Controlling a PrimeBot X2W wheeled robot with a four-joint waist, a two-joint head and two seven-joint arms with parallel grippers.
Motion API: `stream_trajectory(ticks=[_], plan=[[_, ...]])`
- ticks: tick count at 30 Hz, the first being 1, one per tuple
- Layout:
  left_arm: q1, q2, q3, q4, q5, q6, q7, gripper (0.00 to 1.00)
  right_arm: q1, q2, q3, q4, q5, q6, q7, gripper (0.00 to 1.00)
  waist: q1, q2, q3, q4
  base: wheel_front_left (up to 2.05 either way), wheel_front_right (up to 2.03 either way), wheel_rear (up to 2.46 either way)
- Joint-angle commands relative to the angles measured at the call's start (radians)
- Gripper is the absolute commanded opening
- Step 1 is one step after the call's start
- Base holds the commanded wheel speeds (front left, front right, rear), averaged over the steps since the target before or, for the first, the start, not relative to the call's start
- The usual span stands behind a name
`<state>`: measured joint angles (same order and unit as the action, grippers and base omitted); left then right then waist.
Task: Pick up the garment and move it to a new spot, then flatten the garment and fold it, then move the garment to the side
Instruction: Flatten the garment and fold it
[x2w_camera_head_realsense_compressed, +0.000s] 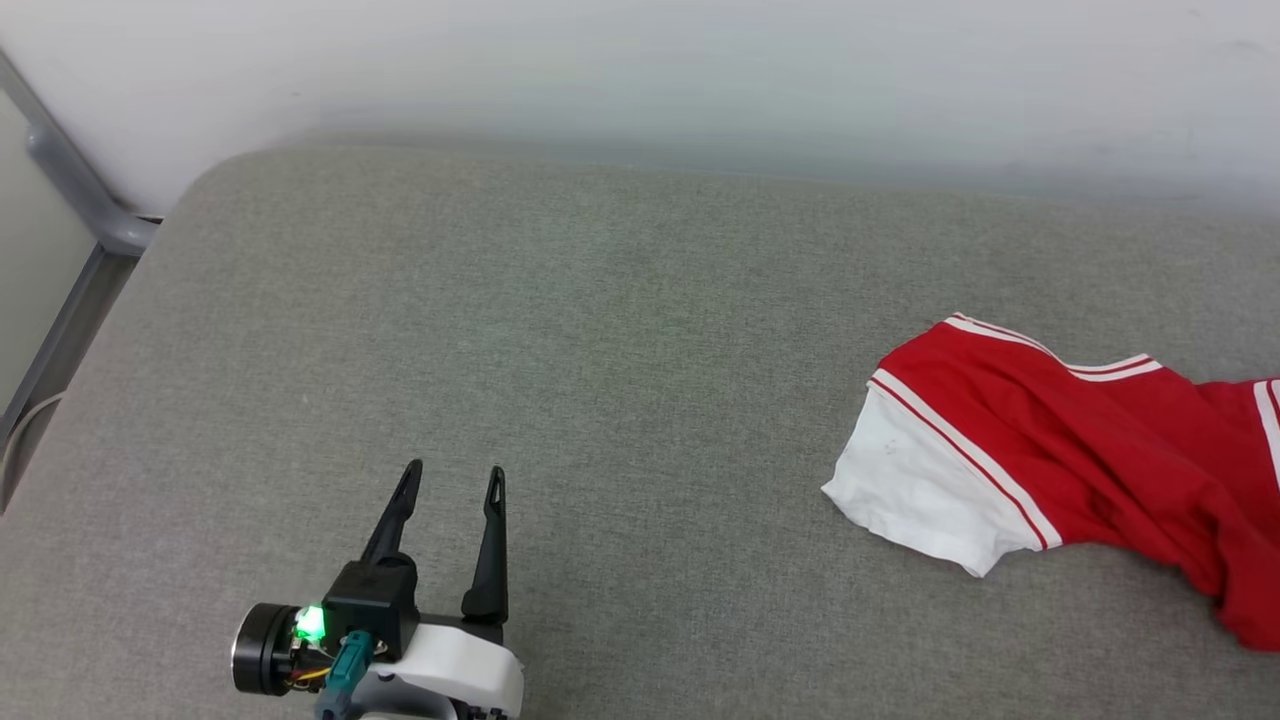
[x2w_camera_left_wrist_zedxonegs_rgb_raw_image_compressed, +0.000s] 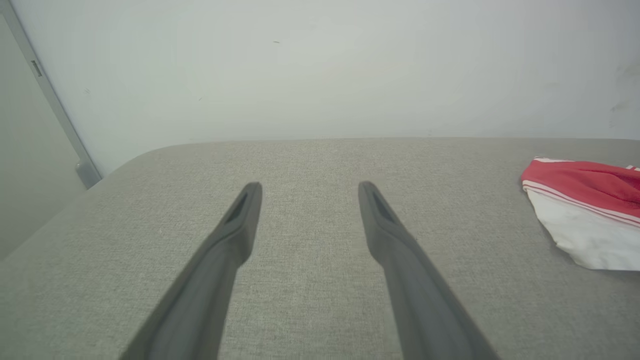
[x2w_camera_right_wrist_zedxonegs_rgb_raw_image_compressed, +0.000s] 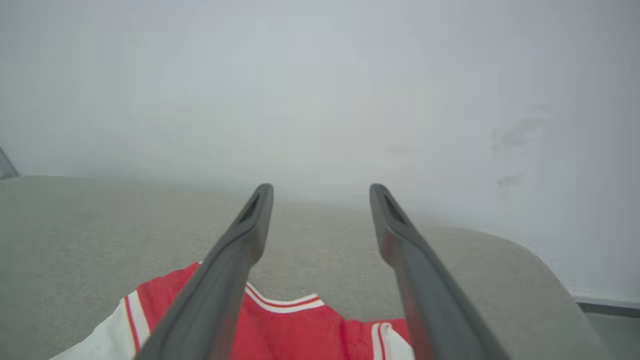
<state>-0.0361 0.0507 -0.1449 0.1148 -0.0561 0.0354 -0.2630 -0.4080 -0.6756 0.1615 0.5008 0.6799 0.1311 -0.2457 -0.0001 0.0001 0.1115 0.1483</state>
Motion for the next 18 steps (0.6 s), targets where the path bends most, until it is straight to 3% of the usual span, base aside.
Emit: stream_trajectory(ticks=[1,6,10,18], plan=[[0.01,-0.001,0.001,-0.004,0.002,-0.003,-0.003,1.0,0.008,0.009,0.005,-0.074,-0.034,-0.001,0.038,1.0,0.0001,-0.0001,0.0,0.004,0.0,0.0,0.0],[0.002,-0.001,-0.005,-0.01,0.0,-0.005,-0.003,1.0,-0.006,0.004,0.093,-0.359,-0.107,-0.001,0.282,1.0,0.0001,-0.0001,0.012,0.016,0.0,0.0,0.0],[-0.013,-0.001,-0.011,-0.013,-0.004,-0.007,-0.003,1.0,-0.047,-0.043,0.219,-0.515,-0.078,-0.001,0.501,1.0,0.0001,-0.0001,0.03,0.027,0.0,0.0,0.0],[-0.05,-0.001,-0.031,-0.016,-0.022,0.004,-0.003,1.0,-0.189,-0.12,0.501,-0.61,0.02,-0.001,0.881,1.0,0.0001,-0.0001,0.082,0.062,0.0,0.0,0.0]])
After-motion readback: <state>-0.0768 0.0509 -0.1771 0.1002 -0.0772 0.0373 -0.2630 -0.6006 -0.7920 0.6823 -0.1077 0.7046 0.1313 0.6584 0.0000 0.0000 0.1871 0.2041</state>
